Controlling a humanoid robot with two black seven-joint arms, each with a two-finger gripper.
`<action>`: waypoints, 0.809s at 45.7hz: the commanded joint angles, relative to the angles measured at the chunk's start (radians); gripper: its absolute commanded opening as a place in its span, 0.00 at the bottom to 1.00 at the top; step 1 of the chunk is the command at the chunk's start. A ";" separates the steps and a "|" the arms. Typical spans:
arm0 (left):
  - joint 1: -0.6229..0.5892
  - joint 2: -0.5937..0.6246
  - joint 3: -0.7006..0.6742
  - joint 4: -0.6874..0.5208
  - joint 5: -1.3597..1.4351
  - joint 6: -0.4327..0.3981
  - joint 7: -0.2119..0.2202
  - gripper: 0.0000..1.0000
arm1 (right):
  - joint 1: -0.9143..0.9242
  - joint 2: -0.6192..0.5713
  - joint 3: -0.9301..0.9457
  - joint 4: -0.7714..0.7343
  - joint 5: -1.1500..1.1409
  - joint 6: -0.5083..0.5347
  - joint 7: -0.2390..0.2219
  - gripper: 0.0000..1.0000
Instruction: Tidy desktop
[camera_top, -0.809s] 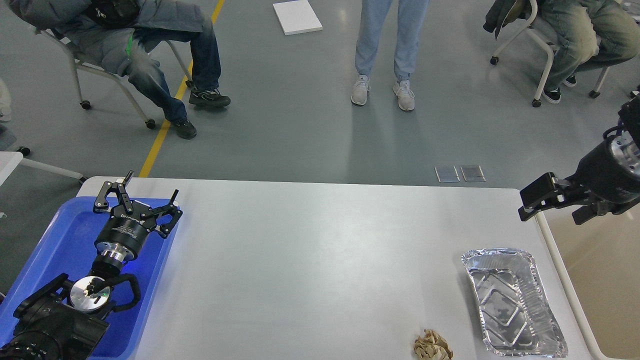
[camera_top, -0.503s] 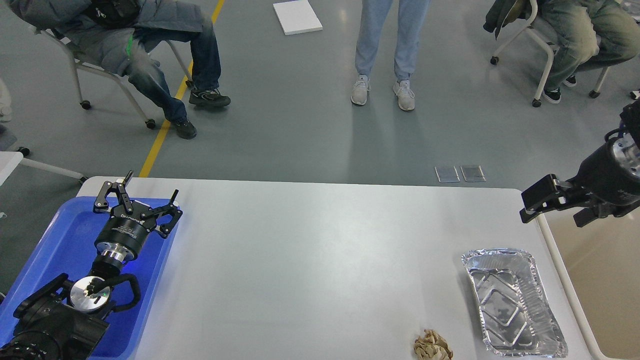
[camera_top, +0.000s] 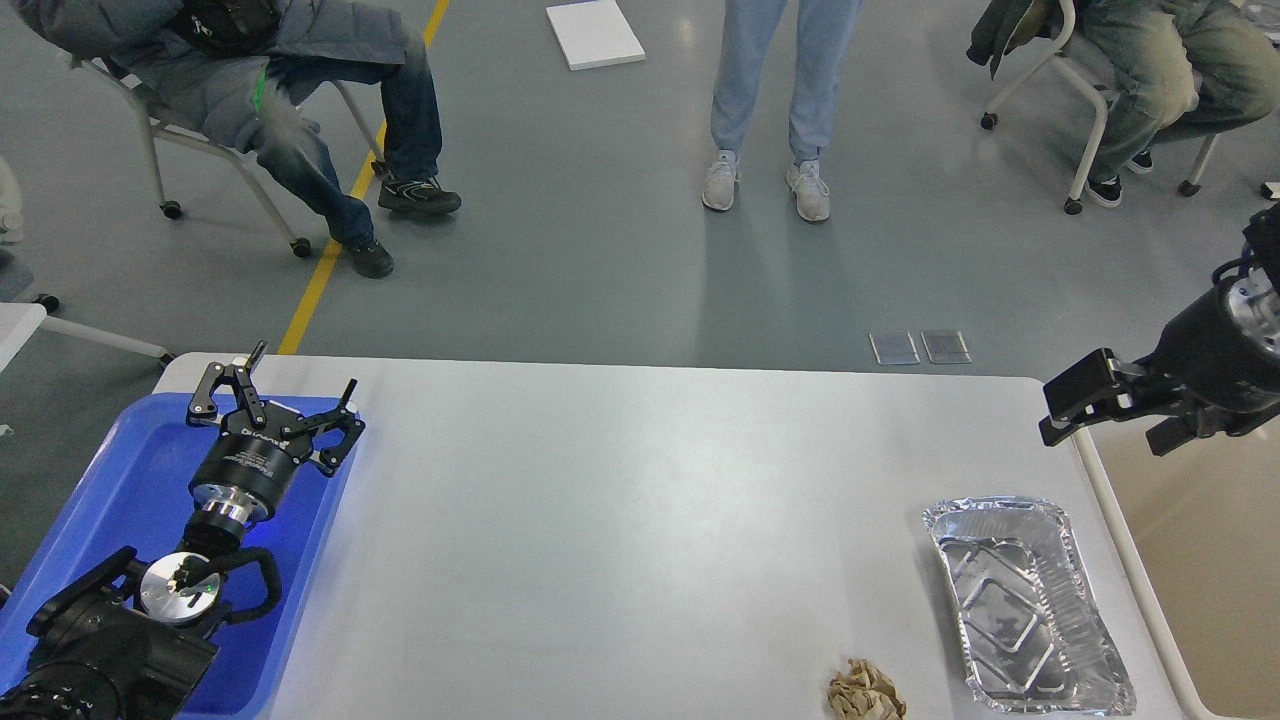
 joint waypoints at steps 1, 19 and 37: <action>0.000 0.000 0.000 0.000 0.000 0.000 0.000 1.00 | -0.013 -0.005 0.005 0.000 -0.002 0.000 0.001 1.00; 0.000 0.000 0.000 0.000 0.000 0.000 0.000 1.00 | -0.049 -0.003 0.046 -0.017 -0.005 0.000 0.001 1.00; 0.000 0.000 0.000 0.000 0.000 0.000 0.000 1.00 | -0.095 -0.011 0.069 -0.058 -0.014 0.000 0.001 1.00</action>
